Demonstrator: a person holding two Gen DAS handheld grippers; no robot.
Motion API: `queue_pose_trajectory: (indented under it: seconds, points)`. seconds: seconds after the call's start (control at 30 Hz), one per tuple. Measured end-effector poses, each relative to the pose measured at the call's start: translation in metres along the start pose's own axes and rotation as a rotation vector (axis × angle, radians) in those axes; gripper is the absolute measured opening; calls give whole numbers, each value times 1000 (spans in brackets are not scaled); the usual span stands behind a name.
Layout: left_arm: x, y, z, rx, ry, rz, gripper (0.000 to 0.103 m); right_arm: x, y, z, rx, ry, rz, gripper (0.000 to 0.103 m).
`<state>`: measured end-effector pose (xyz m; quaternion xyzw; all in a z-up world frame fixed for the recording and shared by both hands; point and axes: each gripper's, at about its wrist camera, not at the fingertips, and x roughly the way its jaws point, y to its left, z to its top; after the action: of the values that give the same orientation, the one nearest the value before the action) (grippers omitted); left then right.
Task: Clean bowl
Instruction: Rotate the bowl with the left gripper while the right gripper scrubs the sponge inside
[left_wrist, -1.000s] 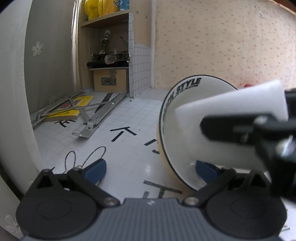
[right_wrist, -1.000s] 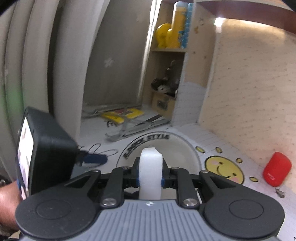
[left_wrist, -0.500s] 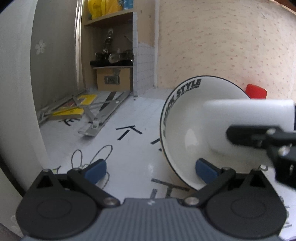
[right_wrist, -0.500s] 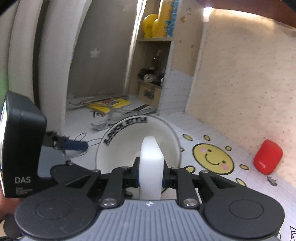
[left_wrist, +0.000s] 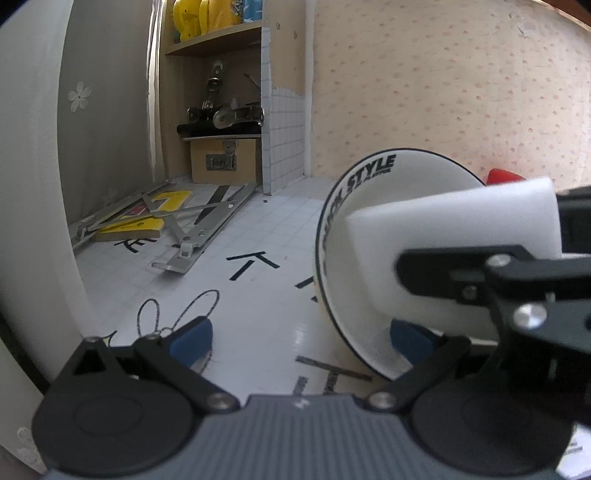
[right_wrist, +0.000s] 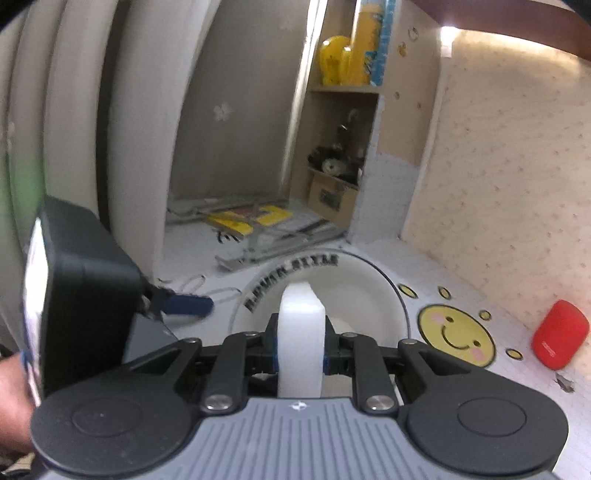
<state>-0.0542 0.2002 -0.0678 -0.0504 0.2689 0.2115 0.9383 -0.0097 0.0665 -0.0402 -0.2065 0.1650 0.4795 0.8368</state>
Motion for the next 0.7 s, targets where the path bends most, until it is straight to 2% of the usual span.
queue_pose_trajectory:
  seconds: [0.07, 0.17, 0.23, 0.57, 0.7]
  points:
    - [0, -1, 0, 1, -2, -1, 103, -2, -5, 2, 18, -16, -33, 18]
    - [0, -3, 0, 5, -1, -9, 103, -5, -8, 9, 44, -63, -16, 18]
    - [0, -4, 0, 5, -2, -14, 103, -4, -2, 9, 6, -58, 9, 18]
    - [2, -7, 2, 9, -3, -20, 103, 1, -3, 0, -33, -30, -88, 18]
    - [3, -8, 2, 12, -4, -23, 103, 0, -8, -3, -28, -22, -100, 18]
